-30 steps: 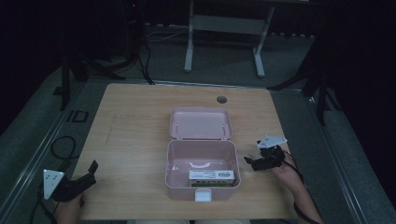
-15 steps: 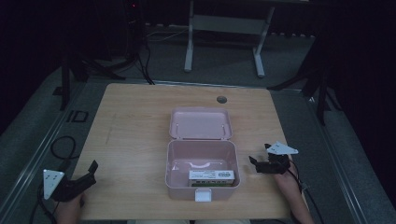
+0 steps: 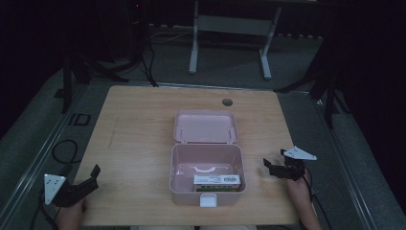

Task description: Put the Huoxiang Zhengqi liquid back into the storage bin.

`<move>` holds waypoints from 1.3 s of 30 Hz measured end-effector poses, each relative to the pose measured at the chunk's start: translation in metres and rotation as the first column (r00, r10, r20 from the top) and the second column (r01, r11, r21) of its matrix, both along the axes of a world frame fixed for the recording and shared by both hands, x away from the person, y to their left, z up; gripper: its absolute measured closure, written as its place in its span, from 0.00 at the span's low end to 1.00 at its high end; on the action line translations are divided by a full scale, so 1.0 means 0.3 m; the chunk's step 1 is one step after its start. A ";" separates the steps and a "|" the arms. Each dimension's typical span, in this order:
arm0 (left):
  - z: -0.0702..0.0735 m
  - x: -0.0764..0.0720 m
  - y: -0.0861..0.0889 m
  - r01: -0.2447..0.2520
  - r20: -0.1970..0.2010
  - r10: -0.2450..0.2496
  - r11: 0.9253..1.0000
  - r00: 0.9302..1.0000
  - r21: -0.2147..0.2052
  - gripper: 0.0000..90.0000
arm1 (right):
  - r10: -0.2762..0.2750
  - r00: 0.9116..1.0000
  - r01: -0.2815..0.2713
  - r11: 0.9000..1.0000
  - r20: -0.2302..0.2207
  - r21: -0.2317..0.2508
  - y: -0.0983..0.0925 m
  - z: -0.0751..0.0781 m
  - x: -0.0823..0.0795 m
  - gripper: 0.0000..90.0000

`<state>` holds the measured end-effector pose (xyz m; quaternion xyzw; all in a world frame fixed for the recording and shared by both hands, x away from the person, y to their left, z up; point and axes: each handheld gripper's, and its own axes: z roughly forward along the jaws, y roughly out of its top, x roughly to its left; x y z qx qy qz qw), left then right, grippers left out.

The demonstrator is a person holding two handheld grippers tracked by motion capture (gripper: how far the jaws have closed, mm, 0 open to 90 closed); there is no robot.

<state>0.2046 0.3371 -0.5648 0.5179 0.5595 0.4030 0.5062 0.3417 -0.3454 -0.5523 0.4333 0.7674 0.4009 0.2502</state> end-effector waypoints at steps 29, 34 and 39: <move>0.000 0.000 0.000 0.003 0.000 -0.003 1.000 1.000 -0.001 0.01 | -0.192 0.981 0.189 0.953 -0.011 0.238 -0.080 0.009 -0.001 0.13; 0.000 0.000 0.000 0.003 0.001 -0.003 1.000 1.000 -0.001 0.01 | -0.214 0.975 0.221 0.943 -0.055 0.249 -0.086 0.004 0.009 0.12; 0.000 -0.001 0.001 0.003 0.001 -0.003 1.000 1.000 -0.003 0.01 | -0.280 0.957 0.290 0.921 -0.076 0.259 -0.102 0.004 0.011 0.12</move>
